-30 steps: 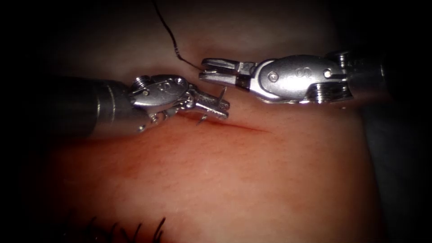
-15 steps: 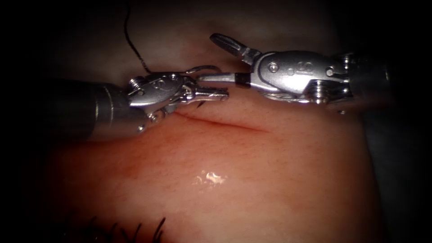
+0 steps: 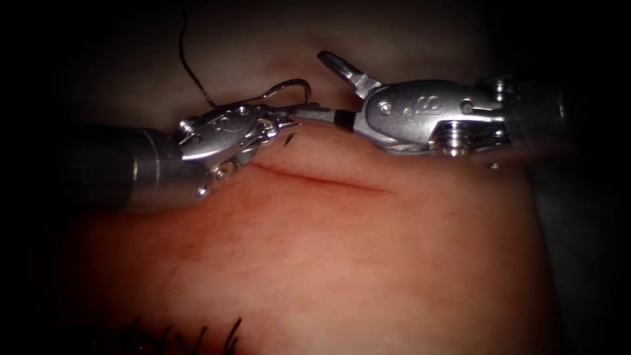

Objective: Wound Closure
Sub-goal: Hand the needle over to the right needle holder.

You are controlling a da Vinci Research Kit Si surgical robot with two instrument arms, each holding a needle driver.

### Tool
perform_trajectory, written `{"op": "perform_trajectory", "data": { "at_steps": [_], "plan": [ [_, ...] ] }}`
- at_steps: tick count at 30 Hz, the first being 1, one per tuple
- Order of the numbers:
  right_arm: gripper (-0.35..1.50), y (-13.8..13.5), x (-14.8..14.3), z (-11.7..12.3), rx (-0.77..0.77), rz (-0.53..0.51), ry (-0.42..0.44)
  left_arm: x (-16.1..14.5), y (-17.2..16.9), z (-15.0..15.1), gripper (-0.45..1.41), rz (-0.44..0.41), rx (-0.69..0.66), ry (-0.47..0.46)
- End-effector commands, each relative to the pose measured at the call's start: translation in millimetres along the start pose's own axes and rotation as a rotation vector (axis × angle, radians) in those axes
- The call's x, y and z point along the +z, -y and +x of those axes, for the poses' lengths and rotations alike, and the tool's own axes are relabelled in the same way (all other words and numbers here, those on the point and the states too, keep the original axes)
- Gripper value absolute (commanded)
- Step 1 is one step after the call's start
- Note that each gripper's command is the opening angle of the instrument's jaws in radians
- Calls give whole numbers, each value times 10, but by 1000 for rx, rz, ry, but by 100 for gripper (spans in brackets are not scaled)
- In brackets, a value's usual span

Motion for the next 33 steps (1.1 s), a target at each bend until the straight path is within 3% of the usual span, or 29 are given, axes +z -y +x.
{"op": "perform_trajectory", "data": {
  "at_steps": [1, 7, 29, 33],
  "plan": [
    [120, 6, 6, -4, 0, -4, -5, 7, 0, -3, -45, 2, 3, -2],
    [120, 20, 14, -8, -50, -18, -14, 5, -7, -1, -45, 11, 2, -9],
    [110, 26, 12, -5, -129, 1, -76, 1, -11, -2, -45, 29, 27, -6],
    [96, 26, 11, -6, -130, 2, -77, 1, -12, -2, -45, 32, 33, -6]
  ]
}}
